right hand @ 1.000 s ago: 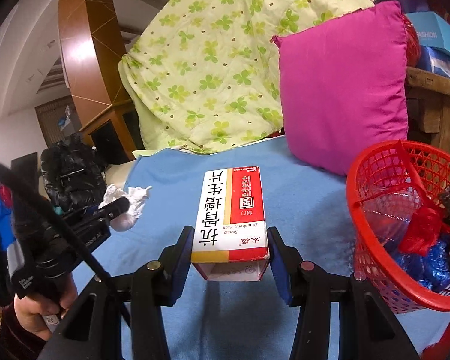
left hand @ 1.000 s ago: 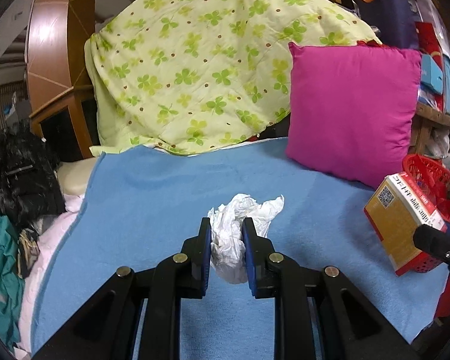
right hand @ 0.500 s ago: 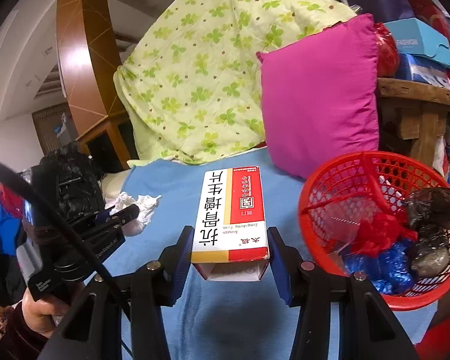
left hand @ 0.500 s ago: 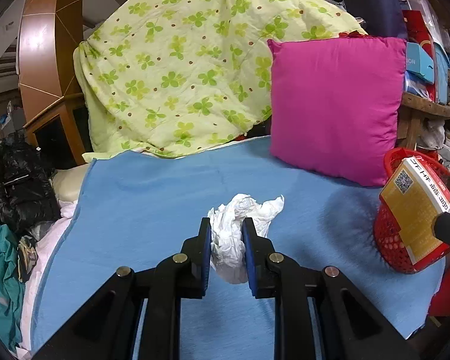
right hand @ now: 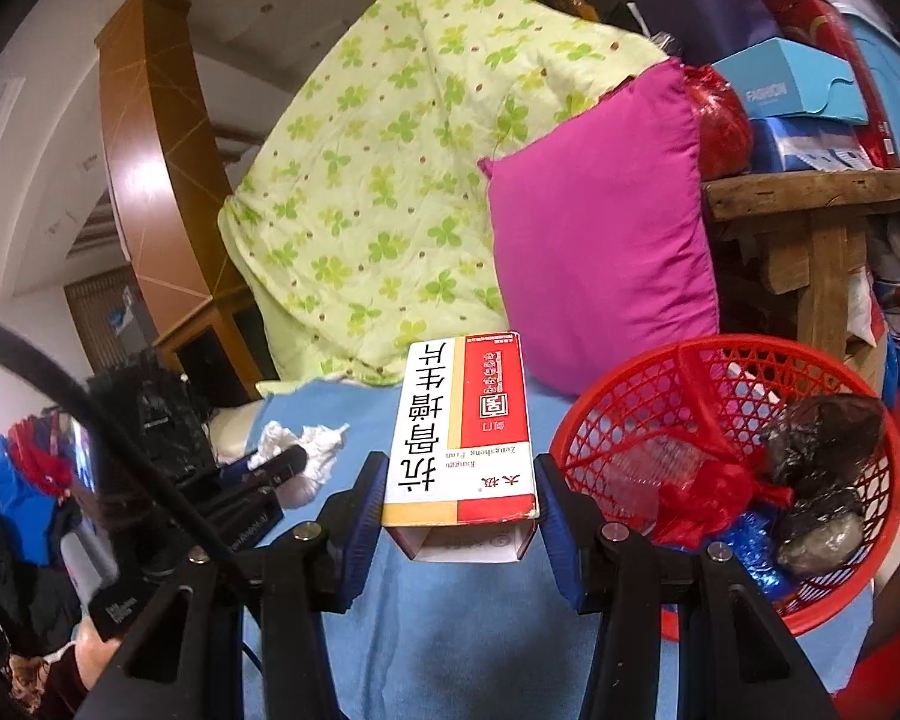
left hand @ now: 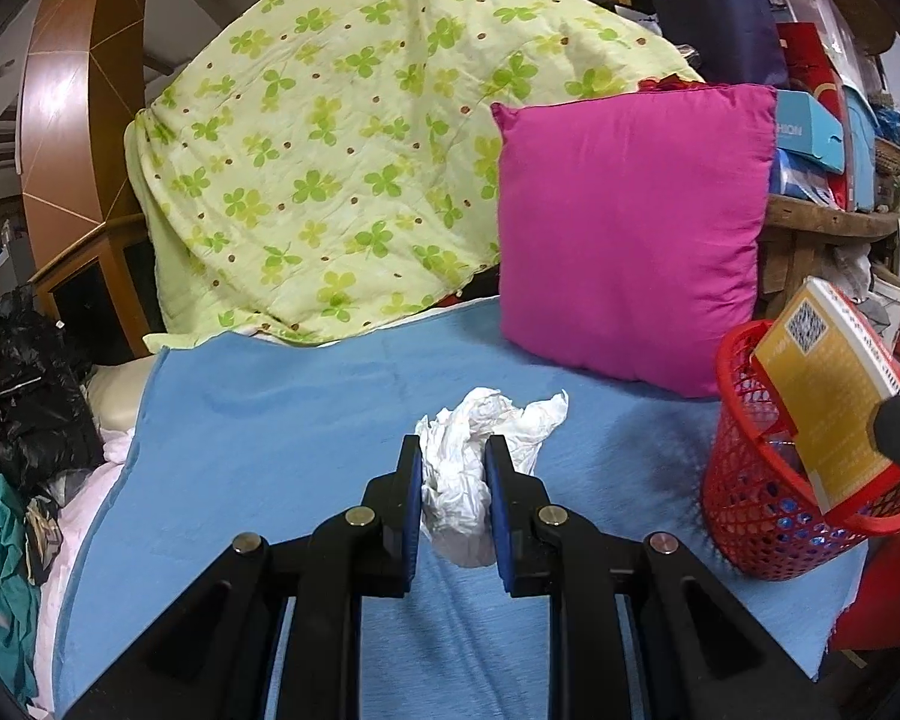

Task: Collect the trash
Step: 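Carry the medicine box and tissue over the red wastebasket with both tools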

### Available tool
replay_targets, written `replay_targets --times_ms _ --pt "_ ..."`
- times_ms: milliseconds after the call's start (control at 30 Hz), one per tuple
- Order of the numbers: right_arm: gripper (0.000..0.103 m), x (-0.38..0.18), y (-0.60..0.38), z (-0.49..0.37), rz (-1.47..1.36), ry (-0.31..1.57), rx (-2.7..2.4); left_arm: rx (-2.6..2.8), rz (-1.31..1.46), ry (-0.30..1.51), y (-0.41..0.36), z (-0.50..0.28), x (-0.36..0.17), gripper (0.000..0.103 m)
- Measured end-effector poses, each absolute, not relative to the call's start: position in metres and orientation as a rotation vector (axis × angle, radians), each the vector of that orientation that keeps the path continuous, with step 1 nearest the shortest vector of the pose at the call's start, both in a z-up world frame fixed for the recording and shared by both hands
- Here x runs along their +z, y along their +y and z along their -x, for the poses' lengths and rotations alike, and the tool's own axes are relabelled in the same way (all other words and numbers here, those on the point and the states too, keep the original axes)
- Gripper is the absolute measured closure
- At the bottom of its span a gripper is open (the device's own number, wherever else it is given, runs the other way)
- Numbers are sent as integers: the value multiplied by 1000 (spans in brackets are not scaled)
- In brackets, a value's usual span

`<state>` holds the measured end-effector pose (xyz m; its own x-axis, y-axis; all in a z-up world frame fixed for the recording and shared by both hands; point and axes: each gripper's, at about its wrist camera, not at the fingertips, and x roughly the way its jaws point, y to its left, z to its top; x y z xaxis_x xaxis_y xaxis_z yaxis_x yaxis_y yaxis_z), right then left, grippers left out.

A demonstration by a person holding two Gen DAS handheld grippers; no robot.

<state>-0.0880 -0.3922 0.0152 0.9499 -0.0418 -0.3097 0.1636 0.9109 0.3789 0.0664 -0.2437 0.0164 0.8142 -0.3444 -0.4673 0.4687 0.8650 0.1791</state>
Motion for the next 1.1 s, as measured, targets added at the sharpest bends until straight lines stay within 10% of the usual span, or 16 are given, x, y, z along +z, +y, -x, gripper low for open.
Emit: replay_targets --times_ms 1100 --pt "52 32 -419 117 -490 192 -139 -498 -288 451 -270 -63 21 81"
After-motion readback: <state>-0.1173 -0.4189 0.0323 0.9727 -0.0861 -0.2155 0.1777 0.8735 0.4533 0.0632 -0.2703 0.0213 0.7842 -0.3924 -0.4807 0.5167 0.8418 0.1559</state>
